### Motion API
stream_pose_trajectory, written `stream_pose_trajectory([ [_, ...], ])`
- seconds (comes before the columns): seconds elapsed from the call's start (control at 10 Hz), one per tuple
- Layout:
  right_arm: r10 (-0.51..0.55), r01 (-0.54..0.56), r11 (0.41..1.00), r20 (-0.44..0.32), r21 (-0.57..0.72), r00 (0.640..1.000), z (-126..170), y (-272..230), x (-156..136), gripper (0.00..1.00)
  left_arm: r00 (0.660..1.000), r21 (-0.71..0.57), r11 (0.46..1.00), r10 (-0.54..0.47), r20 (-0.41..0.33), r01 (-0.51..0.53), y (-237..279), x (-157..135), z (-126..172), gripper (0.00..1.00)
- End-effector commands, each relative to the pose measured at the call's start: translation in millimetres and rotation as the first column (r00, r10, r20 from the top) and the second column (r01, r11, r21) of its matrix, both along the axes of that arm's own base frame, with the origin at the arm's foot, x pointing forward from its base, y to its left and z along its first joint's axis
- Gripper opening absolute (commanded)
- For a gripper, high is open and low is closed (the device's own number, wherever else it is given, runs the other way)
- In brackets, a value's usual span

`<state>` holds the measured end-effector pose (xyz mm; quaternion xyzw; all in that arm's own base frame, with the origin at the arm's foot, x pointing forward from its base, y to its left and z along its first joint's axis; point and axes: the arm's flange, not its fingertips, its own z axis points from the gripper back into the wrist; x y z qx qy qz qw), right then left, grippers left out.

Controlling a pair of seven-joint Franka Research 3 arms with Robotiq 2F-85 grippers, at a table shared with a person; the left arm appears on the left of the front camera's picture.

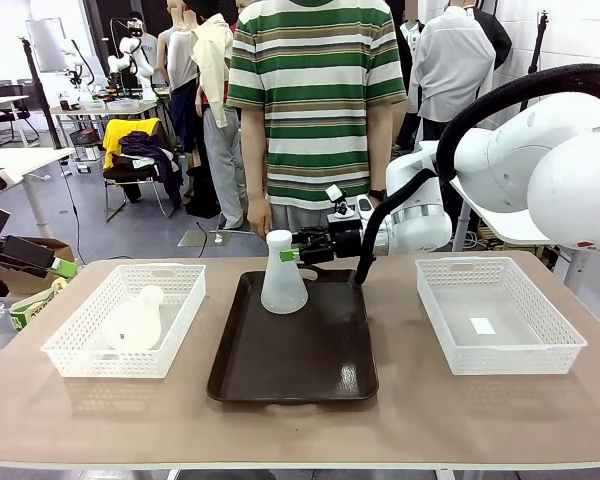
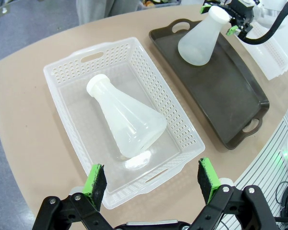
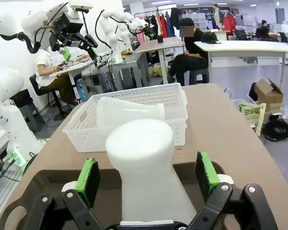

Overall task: Prepare the laboratory tools.
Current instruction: Place the picked Big flask upright in the Handle tray as instructed by the person, then pick up the Big flask that the person points to.

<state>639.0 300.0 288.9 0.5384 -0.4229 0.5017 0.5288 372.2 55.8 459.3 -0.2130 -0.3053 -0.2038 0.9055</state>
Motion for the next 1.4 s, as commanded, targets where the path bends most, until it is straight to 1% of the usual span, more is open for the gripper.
stream_pose_trajectory([
  [0.0, 0.006, -0.006, 1.0, 0.008, 0.011, 1.0, -1, 0, 0, 1.0, 1.0, -0.014, 1.0, -0.013, 0.014, 0.014, 2, 2, -2, 1.0],
  [1.2, 0.0, 0.0, 1.0, 0.0, 0.0, 1.0, 0, 0, 0, 1.0, 1.0, -0.014, 1.0, -0.013, 0.014, 0.014, 2, 2, -2, 1.0],
  [1.3, -0.037, 0.041, 0.997, 0.061, -0.067, 0.997, 22, -20, -14, 1.0, 1.0, -0.014, 1.0, -0.013, 0.014, 0.014, 2, 2, -2, 1.0],
])
